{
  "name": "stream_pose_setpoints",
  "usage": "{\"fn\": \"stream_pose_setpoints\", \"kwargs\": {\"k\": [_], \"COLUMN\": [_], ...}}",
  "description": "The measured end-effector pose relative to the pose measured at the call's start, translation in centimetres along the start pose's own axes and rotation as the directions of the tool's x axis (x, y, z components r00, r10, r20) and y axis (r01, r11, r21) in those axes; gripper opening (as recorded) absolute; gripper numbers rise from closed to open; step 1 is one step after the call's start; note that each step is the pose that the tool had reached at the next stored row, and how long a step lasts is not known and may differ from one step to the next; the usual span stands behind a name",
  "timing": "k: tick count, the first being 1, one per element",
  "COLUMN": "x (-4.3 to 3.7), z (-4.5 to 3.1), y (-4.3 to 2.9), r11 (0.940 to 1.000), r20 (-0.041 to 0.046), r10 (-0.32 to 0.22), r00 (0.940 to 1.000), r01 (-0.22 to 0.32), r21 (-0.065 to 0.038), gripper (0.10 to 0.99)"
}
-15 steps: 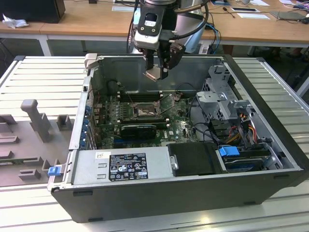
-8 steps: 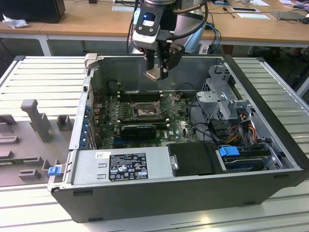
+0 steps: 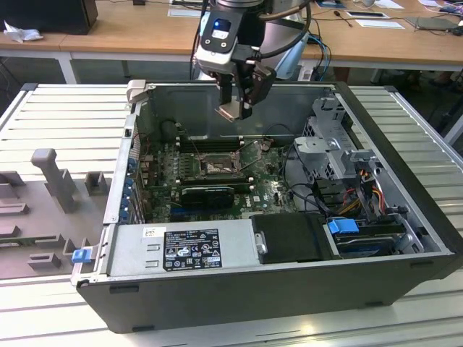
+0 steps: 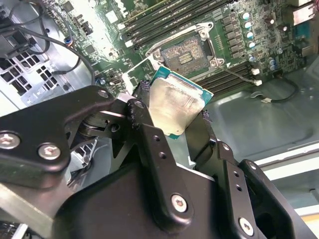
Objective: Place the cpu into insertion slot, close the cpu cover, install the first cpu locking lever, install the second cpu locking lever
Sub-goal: 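Place the cpu into insertion slot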
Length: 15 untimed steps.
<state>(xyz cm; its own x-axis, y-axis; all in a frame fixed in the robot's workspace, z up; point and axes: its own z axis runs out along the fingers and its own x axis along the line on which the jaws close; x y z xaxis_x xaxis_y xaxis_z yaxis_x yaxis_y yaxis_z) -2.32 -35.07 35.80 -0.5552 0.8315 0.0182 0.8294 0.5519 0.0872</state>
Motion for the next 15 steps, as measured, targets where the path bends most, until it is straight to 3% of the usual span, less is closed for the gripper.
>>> {"fn": "stream_pose_setpoints", "kwargs": {"k": [9, 15], "x": [0.00, 0.00], "z": [0.01, 0.06], "y": [0.00, -0.01], "r11": [0.9987, 0.9944], "r20": [0.0045, 0.0091], "r10": [0.051, 0.106], "r00": [0.9987, 0.9944], "r01": [-0.051, -0.106], "r21": [-0.001, -0.003], "gripper": [0.525, 0.525]}}
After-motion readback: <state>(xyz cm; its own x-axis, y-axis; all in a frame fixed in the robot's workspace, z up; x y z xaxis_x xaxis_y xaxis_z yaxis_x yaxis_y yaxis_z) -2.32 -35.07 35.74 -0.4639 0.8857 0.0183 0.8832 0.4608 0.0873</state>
